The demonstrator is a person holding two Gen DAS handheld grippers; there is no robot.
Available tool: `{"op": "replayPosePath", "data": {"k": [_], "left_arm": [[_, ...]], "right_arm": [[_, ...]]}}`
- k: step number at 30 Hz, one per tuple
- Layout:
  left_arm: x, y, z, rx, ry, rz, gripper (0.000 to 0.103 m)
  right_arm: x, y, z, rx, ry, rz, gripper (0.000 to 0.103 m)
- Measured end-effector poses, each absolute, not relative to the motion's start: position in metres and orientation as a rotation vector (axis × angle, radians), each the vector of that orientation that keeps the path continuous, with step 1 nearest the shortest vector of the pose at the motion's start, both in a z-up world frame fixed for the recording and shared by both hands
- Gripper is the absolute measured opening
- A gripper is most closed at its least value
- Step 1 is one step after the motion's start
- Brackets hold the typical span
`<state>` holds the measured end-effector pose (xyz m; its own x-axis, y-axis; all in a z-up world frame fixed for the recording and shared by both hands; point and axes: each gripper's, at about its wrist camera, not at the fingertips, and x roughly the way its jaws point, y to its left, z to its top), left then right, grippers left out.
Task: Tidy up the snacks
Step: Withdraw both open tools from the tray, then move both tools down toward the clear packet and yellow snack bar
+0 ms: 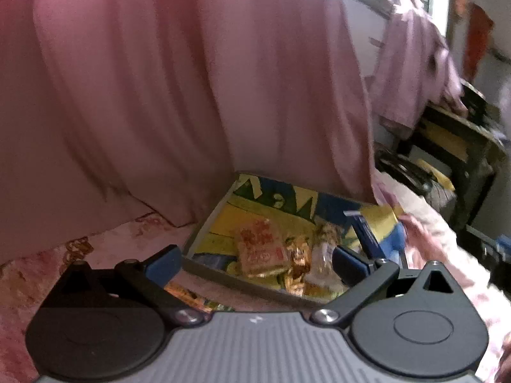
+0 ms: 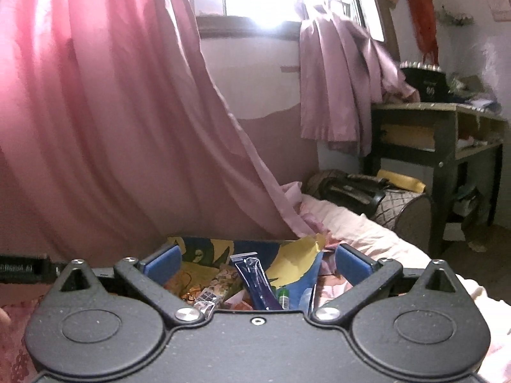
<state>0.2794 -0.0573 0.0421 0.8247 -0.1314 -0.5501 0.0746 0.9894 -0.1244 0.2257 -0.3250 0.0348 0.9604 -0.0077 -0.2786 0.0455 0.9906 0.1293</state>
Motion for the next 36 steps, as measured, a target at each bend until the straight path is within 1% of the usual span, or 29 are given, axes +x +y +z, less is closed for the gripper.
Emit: {"op": "replayPosePath", "data": {"k": [9,20,29,36], "left_arm": [[0.219,-0.050,0.041,-0.018,0.541,-0.157,0.103],[0.165,-0.014,0.039,0.038,0.492,-0.165,0.103],[0.133,0.012,0.027,0.022,0.496,-0.139,0.103],[0.126,0.021,0.016,0.028,0.557,-0.084,0.103]], "right_arm": [[0.168,-0.290,0.037,0.068,0.225,0.007,0.102],[0.106,-0.245,0.028,0.015,0.186,0.070,0.102],[0.081,-0.226,0.015,0.048,0.257,0.074,0.102],[0.077,-0.217,0.003,0.044,0.315,0.069,0.102]]}}
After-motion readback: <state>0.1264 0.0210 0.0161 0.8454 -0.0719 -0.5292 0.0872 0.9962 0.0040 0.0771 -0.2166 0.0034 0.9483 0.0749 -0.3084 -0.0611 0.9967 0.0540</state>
